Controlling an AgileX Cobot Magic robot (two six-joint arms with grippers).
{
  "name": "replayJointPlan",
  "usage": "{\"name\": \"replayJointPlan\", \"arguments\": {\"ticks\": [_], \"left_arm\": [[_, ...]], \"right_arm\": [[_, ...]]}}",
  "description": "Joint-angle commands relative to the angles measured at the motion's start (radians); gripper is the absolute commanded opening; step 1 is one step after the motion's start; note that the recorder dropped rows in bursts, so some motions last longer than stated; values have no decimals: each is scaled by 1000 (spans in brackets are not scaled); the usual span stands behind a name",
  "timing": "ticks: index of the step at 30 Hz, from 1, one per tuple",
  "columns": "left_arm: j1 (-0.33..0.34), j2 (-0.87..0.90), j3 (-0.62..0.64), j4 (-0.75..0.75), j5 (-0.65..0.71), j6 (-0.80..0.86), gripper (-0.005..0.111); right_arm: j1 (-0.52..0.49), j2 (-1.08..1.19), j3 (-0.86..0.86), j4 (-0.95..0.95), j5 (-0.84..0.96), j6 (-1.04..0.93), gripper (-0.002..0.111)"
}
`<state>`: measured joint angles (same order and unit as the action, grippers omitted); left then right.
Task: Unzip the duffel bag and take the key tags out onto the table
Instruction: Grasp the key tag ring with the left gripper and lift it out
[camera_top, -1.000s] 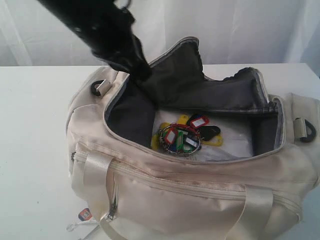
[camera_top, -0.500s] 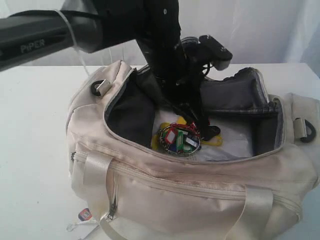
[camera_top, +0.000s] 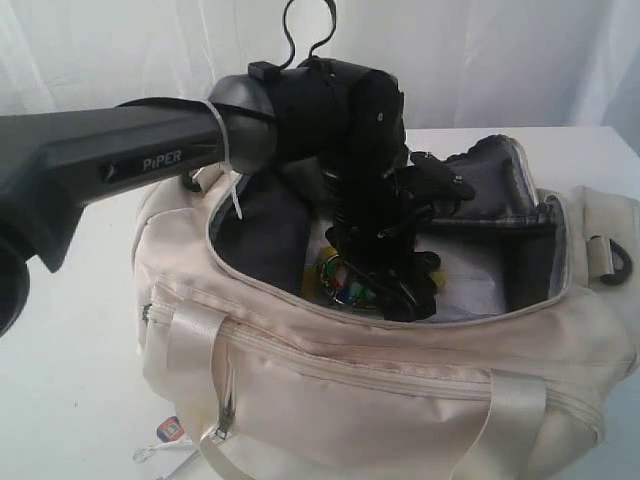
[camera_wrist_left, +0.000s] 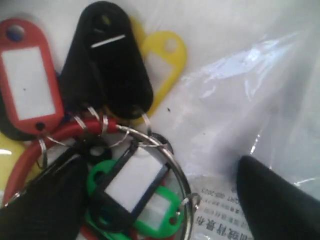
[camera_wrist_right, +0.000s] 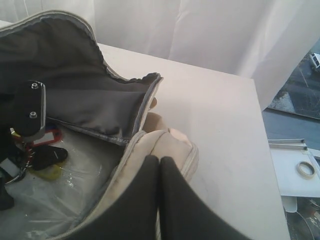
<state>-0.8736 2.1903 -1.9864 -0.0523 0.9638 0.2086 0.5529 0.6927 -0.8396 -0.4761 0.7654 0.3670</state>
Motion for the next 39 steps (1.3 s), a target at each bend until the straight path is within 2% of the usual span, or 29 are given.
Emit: {"name": "replayJointPlan", "arguments": {"ticks": [1, 4, 10, 15, 21, 39], "left_arm": [[-9, 32, 2, 9, 10, -21, 54], [-9, 6, -42, 11, 36, -21, 1], [-9, -108, -220, 16, 84, -23, 0], [-9, -189, -304, 88, 183, -23, 0], [-9, -207, -310, 180, 257, -23, 0], [-6, -390, -310, 447, 257, -58, 0]], "right_arm": [[-2, -4, 5, -13, -12, 7, 0], [-2, -4, 5, -13, -12, 7, 0], [-2, -4, 5, -13, -12, 7, 0], [-2, -4, 5, -13, -12, 7, 0], [-2, -4, 5, -13, -12, 7, 0], [-2, -4, 5, -13, -12, 7, 0]]}}
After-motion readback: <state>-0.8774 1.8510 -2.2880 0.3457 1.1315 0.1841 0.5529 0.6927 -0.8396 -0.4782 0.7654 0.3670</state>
